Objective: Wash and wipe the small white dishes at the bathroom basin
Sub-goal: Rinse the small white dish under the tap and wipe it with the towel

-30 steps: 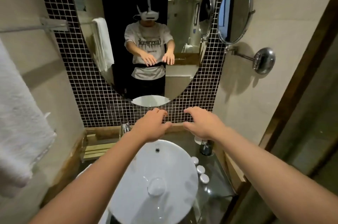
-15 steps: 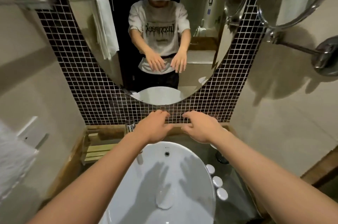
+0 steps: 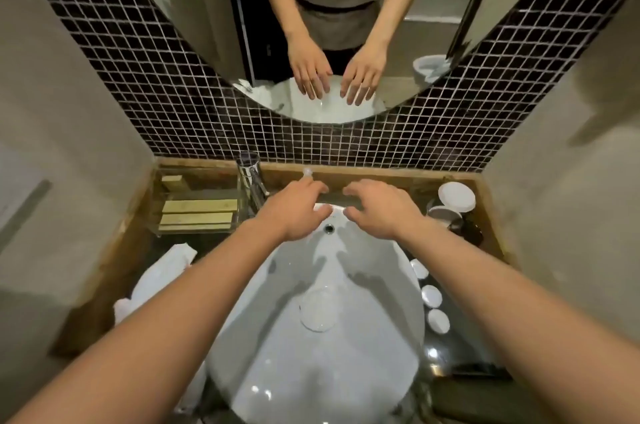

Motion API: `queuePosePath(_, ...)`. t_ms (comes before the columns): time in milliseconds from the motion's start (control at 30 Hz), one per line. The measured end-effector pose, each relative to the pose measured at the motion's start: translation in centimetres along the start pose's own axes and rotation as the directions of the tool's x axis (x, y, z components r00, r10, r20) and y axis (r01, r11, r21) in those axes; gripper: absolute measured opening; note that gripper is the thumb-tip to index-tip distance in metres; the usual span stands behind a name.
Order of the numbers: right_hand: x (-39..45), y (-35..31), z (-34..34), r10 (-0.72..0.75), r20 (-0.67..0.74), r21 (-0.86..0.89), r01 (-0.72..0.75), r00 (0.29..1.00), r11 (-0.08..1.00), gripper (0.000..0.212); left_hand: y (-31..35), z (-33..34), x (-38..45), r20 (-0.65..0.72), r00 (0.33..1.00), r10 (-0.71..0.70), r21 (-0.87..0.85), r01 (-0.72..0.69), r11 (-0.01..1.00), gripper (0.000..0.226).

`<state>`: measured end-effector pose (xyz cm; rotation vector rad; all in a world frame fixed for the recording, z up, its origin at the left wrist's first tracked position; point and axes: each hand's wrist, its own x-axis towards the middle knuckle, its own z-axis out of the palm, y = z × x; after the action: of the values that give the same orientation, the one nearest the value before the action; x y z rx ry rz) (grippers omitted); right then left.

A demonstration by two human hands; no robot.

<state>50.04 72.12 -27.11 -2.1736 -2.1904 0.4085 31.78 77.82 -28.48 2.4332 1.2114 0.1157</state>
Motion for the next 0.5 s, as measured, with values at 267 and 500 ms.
queuePosePath(267, 1.5, 0.3, 6.4, 0.054, 0.078, 0.036, -0.057, 0.995, 0.998, 0.047, -3.2, 5.0, 0.4, 0.104, 0.994, -0.032, -0.017, 0.034, 0.999, 0.049)
queuePosePath(500, 2.0, 0.4, 12.5, 0.084, 0.203, 0.067, -0.099, 0.976, 0.993, 0.049, -6.1, 10.5, -0.7, 0.211, 0.968, -0.136, -0.068, 0.153, 0.986, 0.046)
